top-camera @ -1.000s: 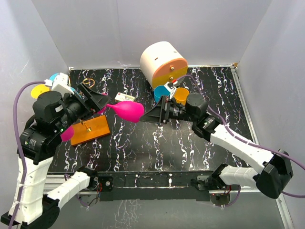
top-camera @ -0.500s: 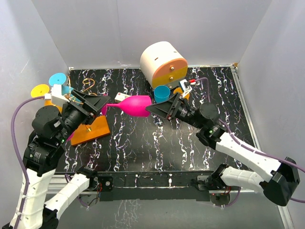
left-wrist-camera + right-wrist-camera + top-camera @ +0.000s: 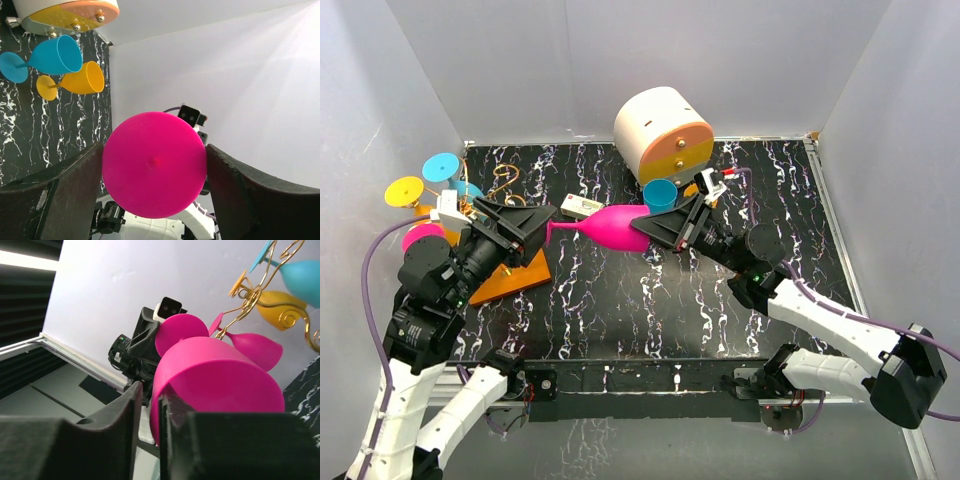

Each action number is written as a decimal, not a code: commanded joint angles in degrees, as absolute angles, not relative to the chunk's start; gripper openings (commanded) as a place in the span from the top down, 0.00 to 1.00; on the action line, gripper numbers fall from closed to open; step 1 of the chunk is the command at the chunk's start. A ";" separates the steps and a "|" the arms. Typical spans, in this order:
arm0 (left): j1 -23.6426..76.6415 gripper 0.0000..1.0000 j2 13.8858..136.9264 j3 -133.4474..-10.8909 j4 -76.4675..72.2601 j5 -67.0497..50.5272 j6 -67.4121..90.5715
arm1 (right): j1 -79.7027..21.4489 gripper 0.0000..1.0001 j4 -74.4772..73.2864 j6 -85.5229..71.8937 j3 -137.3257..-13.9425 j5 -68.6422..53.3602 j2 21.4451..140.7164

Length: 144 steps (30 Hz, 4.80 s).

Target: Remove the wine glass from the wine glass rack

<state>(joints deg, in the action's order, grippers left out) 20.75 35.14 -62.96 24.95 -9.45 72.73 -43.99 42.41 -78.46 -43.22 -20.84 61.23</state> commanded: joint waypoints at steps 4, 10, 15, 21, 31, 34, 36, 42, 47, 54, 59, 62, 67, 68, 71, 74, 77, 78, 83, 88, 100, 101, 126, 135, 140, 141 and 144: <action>20.83 0.24 32.80 -63.74 26.15 -10.11 73.87 | -44.21 1.00 49.00 -84.51 -41.49 -20.82 57.65; 20.83 0.01 33.36 -67.15 31.83 -9.32 70.81 | -44.13 1.00 36.19 -76.70 -40.88 -15.21 49.49; 20.87 0.01 34.93 -72.10 37.93 -6.97 67.01 | -44.20 1.00 -1.69 -58.63 -51.44 7.77 41.38; 20.85 0.01 35.87 -76.30 41.90 -4.17 63.88 | -44.15 1.00 -24.62 -38.92 -62.86 55.74 39.71; 20.86 0.01 36.34 -76.52 42.55 -3.64 63.43 | -44.00 1.00 1.73 17.31 -68.19 76.58 50.79; 20.83 0.01 36.55 -76.42 42.28 -4.07 63.54 | -43.11 1.00 1.13 22.06 -70.20 76.02 55.82; 20.86 0.01 36.73 -76.59 42.34 -4.29 63.55 | -42.11 1.00 -10.07 15.24 -75.10 73.20 59.14; 20.83 0.01 36.44 -77.26 43.86 -3.63 63.40 | -33.57 1.00 -39.48 -2.63 -89.91 52.28 69.19; 20.83 0.01 36.17 -77.43 44.56 -3.25 63.37 | -28.63 1.00 -49.70 -10.89 -95.73 39.06 75.55; 20.85 0.01 36.54 -78.79 45.71 -3.08 62.70 | -25.32 1.00 -54.91 -15.38 -95.36 33.39 81.28; 20.84 0.01 36.69 -79.25 46.36 -2.71 62.04 | -22.48 1.00 -55.49 -17.50 -93.44 24.93 83.15; 20.83 0.01 36.90 -79.94 46.79 -2.25 61.62 | -21.20 1.00 -56.19 -18.88 -92.68 21.85 84.53; 20.85 0.01 37.17 -80.59 47.71 -1.58 60.85 | -19.19 1.00 -56.42 -20.11 -92.06 16.67 86.27; 20.83 0.01 37.18 -80.58 47.88 -1.44 60.68 | -18.79 1.00 -56.12 -20.27 -91.55 15.80 86.57; 20.83 0.01 37.13 -80.31 47.74 -1.36 60.67 | -17.93 1.00 -55.56 -20.38 -90.20 13.85 88.00; 20.89 0.01 37.25 -80.16 47.46 -1.57 60.59 | -17.04 1.00 -55.17 -20.53 -89.52 12.30 89.89; 20.83 0.01 37.44 -80.16 47.64 -1.56 60.33 | -16.47 1.00 -54.32 -20.53 -89.14 11.70 91.07; 20.83 0.01 37.44 -80.11 47.59 -1.51 60.37 | -16.37 1.00 -54.05 -20.50 -89.12 11.48 91.49; 20.87 0.01 37.44 -80.19 47.68 -1.34 60.14 | -15.90 1.00 -53.00 -20.52 -88.50 9.60 93.12; 20.89 0.01 37.48 -80.74 48.20 -0.90 59.86 | -15.33 1.00 -52.29 -20.25 -88.16 9.36 94.48; 20.88 0.01 37.27 -80.97 48.93 -0.70 59.94 | -14.90 0.97 -51.07 -19.57 -88.07 8.99 96.67; 20.86 0.01 37.27 -80.91 48.95 -0.63 59.93 | -14.91 0.95 -51.06 -19.49 -88.07 8.90 96.83; 20.84 0.01 43.54 -93.62 56.35 6.75 49.99 | -14.59 0.14 -46.31 -17.40 -94.88 -0.37 80.10; 20.83 0.01 50.82 -109.92 70.35 24.65 37.87 | -14.71 0.02 -23.44 -20.58 -76.63 -24.81 63.04; 20.83 0.01 52.30 -114.34 75.46 34.55 33.65 | -17.74 0.02 -24.13 -19.88 -75.98 -25.33 63.23; 20.85 0.01 52.68 -115.48 76.55 36.54 32.98 | -18.74 0.02 -24.31 -19.26 -76.04 -24.71 63.34; 20.84 0.01 53.76 -117.84 80.38 42.65 31.61 | -22.01 0.02 -25.07 -17.31 -76.50 -22.19 63.39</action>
<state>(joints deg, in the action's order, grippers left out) 20.84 51.83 -114.63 73.78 31.00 36.07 -18.50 -29.28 -19.59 -75.94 -22.33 63.99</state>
